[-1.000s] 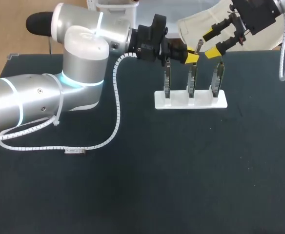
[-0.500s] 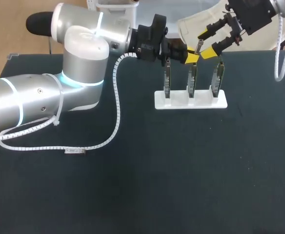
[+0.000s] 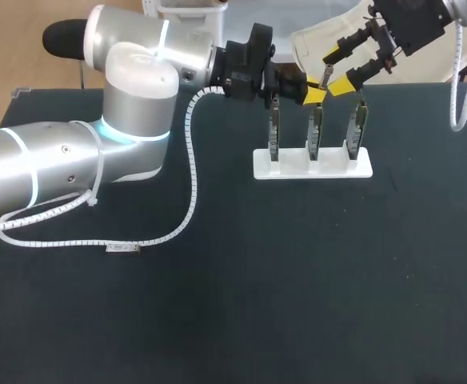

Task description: Pick up the optical module with the left hand, and insert it into the network port with the right hand.

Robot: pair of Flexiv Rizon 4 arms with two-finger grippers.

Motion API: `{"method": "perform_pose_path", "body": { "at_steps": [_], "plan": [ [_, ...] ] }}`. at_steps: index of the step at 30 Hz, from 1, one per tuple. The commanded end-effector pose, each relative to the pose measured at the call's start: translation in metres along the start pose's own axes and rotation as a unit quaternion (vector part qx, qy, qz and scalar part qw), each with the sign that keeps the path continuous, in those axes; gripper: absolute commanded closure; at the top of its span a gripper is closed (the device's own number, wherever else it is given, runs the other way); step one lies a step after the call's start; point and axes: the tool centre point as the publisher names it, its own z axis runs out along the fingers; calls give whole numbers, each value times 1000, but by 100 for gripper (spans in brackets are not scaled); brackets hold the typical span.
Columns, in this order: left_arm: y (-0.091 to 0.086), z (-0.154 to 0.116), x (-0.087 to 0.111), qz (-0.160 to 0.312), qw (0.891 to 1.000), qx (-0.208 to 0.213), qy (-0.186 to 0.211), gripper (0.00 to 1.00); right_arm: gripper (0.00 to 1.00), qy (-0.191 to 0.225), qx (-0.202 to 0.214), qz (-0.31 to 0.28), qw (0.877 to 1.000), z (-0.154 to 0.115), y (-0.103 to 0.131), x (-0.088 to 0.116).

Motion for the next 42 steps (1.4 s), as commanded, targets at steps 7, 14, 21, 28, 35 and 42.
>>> {"method": "perform_pose_path", "body": {
  "at_steps": [7,14,21,28,35,42],
  "plan": [
    [2,0,0,0,1000,3,2,100,0,-2,8,-2,1000,-1,1,-1],
    [2,0,0,0,1000,3,2,100,0,-4,3,-5,1000,1,-1,-4],
    [2,0,0,0,1000,3,2,100,0,-3,1,-7,1000,3,-2,-5],
    [2,0,0,0,1000,3,2,100,99,-4,-2,-8,1000,3,-2,-5],
    [2,0,0,0,1000,3,2,100,100,-3,0,-8,1000,3,-2,-5],
    [2,0,0,0,1000,3,2,100,100,-1,0,-8,1000,3,-2,-4]
  ]
}}
